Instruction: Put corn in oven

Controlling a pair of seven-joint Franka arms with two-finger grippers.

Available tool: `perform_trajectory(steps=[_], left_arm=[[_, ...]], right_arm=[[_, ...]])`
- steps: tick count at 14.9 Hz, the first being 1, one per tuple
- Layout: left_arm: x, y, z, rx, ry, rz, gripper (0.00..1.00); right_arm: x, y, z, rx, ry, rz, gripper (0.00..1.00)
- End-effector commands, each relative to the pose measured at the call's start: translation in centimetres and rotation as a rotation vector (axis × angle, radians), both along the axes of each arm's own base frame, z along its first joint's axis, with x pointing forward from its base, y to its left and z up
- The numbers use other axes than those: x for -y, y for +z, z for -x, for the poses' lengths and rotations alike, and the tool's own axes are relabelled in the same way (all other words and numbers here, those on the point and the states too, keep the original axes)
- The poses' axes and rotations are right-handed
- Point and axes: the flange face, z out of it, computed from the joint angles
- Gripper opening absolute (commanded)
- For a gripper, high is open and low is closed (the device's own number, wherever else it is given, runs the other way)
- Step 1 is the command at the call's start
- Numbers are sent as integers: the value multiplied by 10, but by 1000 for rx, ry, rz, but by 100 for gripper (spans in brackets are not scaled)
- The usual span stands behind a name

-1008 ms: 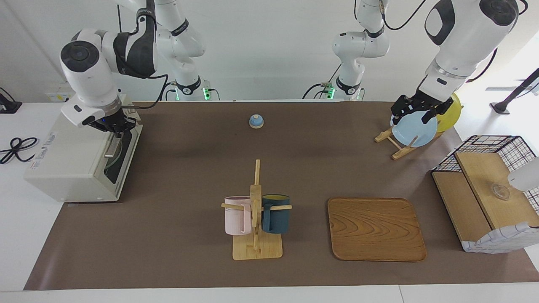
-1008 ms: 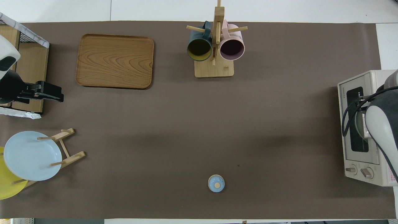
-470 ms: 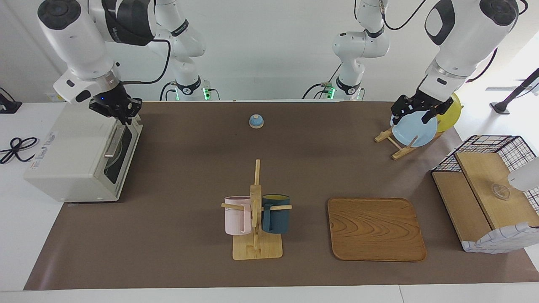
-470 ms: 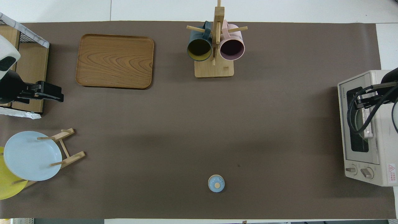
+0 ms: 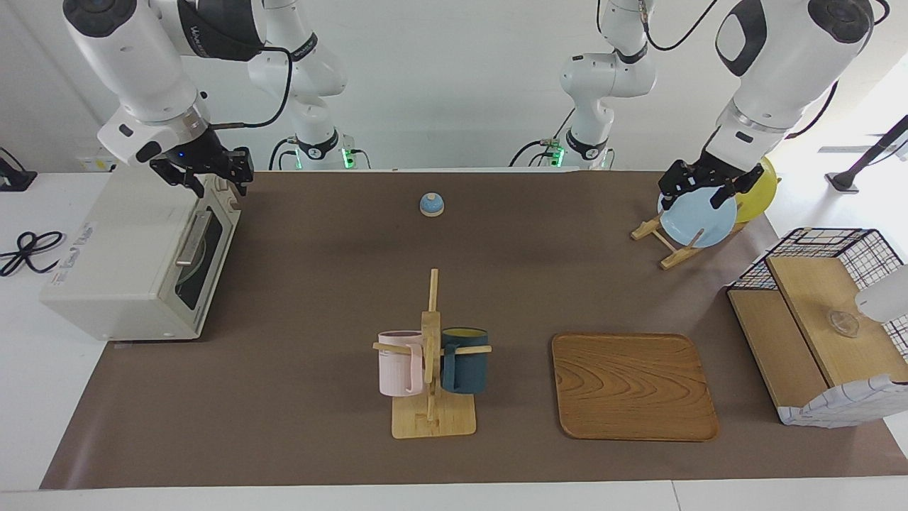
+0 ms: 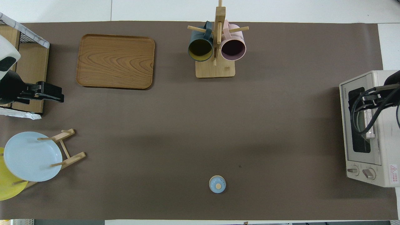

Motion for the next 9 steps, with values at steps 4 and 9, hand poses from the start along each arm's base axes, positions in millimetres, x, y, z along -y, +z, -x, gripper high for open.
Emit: perform_trajectory(steps=[4,9], left_arm=[[-3,2,7,-2,6,13,100],[-3,2,7,-3,8,13,100]], right_arm=[[-15,11,-2,12,25,-28,100],[-19,18,4,18,31,-29,100]])
